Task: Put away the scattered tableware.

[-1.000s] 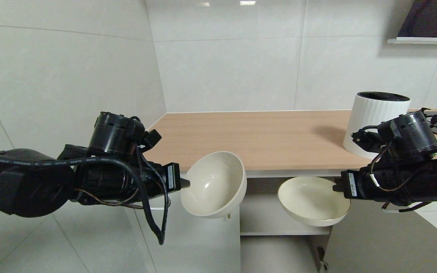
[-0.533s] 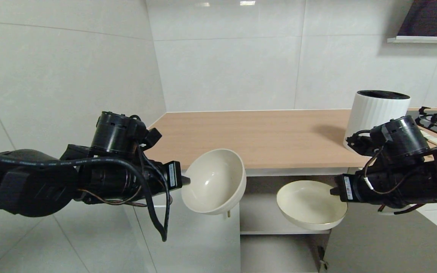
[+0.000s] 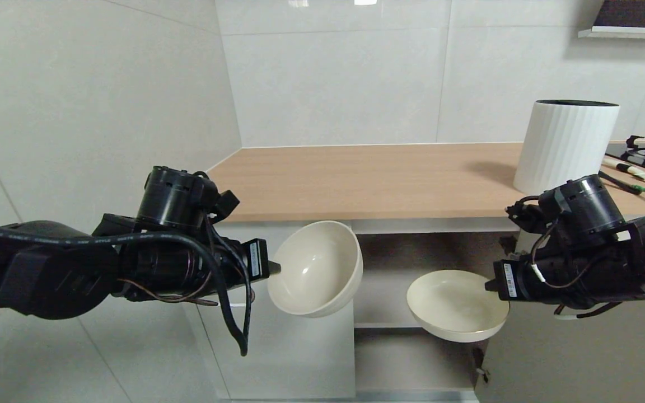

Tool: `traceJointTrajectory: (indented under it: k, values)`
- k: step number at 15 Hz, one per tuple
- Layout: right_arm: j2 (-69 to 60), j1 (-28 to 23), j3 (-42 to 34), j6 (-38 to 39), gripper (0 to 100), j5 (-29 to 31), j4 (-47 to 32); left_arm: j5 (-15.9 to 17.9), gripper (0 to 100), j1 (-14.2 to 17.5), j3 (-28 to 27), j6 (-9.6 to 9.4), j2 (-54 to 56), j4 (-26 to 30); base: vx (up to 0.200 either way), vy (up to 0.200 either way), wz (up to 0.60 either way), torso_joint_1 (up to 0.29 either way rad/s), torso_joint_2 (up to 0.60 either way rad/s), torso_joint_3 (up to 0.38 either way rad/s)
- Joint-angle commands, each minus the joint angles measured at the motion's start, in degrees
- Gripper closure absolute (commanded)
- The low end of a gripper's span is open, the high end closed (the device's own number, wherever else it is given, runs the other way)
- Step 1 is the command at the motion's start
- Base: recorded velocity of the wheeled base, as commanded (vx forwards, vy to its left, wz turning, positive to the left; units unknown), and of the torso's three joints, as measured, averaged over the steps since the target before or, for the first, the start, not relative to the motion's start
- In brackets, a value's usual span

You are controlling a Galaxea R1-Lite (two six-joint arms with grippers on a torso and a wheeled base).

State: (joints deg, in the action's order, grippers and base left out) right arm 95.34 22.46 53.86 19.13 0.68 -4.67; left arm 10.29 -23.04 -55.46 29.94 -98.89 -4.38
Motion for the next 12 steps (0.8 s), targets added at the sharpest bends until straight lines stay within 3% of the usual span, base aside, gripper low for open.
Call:
traceJointTrajectory:
  k: [1,8,12]
  values:
    - [0.55,0.04,0.02,0.03,100,0.02,0.01,-0.01,100,0.01,0.00,0.03,-0.07,-0.02,0.000,0.000,0.00,-0.168,0.45,0.286]
    - [1.25,0.04,-0.51,-0.05,100,0.11,1.68,-0.01,100,0.01,-0.09,0.03,0.01,-0.02,0.000,0.000,0.00,-0.132,0.44,0.295]
    - [2.22,0.04,-0.42,0.03,100,0.11,2.12,-0.01,100,0.01,-0.09,0.03,-0.16,-0.02,0.000,0.000,0.00,-0.018,0.08,0.051]
